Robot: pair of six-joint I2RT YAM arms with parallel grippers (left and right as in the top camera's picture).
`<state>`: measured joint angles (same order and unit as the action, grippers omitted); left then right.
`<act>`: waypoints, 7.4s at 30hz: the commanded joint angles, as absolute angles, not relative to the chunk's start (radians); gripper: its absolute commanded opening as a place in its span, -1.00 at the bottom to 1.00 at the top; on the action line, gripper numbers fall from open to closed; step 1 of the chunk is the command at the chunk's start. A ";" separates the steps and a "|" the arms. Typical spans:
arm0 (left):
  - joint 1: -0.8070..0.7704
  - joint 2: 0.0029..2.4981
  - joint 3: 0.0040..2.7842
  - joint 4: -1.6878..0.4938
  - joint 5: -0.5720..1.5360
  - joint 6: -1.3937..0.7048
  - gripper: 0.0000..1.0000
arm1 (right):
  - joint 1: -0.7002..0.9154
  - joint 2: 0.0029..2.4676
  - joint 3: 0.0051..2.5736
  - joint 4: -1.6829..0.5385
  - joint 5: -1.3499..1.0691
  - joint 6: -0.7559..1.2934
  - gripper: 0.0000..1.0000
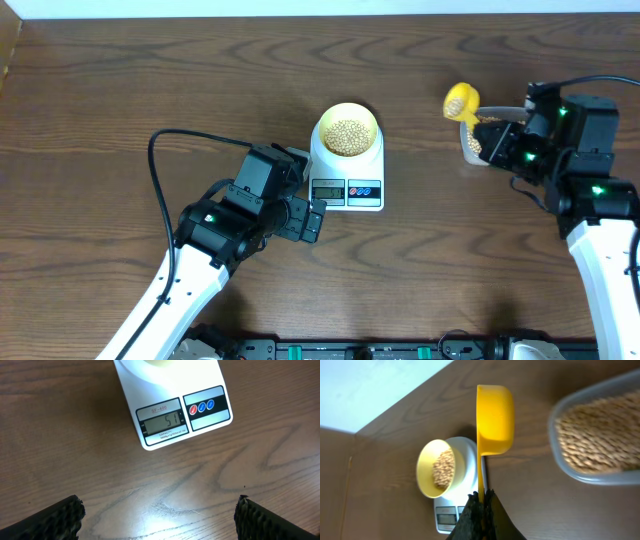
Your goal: Scoop item into bowl and weigh 50g on scale
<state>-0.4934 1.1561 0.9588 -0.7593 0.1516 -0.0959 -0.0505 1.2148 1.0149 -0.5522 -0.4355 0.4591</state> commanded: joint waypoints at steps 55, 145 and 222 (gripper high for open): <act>-0.488 1.156 0.960 -0.763 0.149 -0.079 0.96 | 0.100 1.327 1.018 -0.439 -0.112 0.172 -0.98; -0.488 1.156 0.960 -0.763 0.149 -0.079 0.96 | 0.395 1.604 1.018 -0.175 -0.289 -0.286 -0.98; -0.488 1.156 0.960 -0.763 0.149 -0.079 0.96 | 0.336 1.642 1.018 -0.191 -0.562 -0.125 -0.98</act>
<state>-0.4934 1.1561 0.9588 -0.7597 0.1516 -0.0959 0.3424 1.6299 1.0142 -0.1959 -0.5217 -0.1383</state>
